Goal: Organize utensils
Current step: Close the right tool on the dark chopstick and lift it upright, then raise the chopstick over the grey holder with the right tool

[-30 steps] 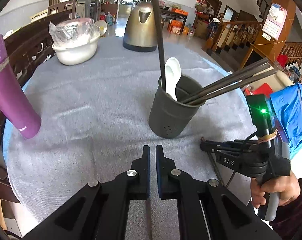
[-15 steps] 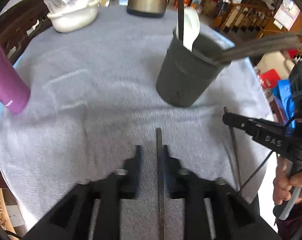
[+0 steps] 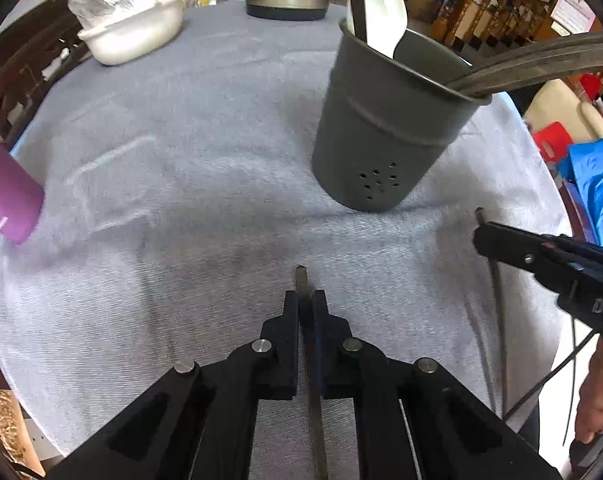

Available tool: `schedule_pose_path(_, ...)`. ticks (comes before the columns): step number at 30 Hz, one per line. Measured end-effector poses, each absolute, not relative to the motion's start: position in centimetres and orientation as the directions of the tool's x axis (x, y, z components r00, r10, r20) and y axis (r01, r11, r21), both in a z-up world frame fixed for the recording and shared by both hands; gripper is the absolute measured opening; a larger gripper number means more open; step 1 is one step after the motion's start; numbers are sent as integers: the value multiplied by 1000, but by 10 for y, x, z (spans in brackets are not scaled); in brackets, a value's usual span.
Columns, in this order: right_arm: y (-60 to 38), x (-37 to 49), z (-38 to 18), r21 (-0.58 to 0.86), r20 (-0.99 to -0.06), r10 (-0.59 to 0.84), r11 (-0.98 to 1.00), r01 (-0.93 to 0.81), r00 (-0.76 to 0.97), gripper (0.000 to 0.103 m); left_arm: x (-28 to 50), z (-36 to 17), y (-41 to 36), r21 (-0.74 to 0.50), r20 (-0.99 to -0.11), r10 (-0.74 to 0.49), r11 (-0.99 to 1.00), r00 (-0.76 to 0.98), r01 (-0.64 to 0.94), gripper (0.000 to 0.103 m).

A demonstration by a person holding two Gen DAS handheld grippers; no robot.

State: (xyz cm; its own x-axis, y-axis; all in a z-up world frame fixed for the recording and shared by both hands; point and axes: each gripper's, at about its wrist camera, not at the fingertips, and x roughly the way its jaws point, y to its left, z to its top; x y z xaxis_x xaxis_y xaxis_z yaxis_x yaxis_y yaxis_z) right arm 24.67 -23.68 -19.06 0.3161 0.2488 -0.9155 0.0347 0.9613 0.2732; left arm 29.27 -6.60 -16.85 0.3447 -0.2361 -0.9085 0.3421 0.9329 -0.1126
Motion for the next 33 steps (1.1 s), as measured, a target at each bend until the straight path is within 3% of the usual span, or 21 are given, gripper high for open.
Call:
schedule_pose_path(9,-225,241,-159,298,-870,284,954,-29,403,6,280,-117,-43,-148,-829,-290,939,479,311,6)
schedule_pose_path(17,-215,232,-113,342,-770,335,935,-91,543,6,280,-54,-29,-169,-717,-325,940,616,297,6)
schedule_pose_path(33,-219,225,-59,390,-623,356,913,-118,697,6,269,-1,-42,-101,-643,-289,950,709,296,6)
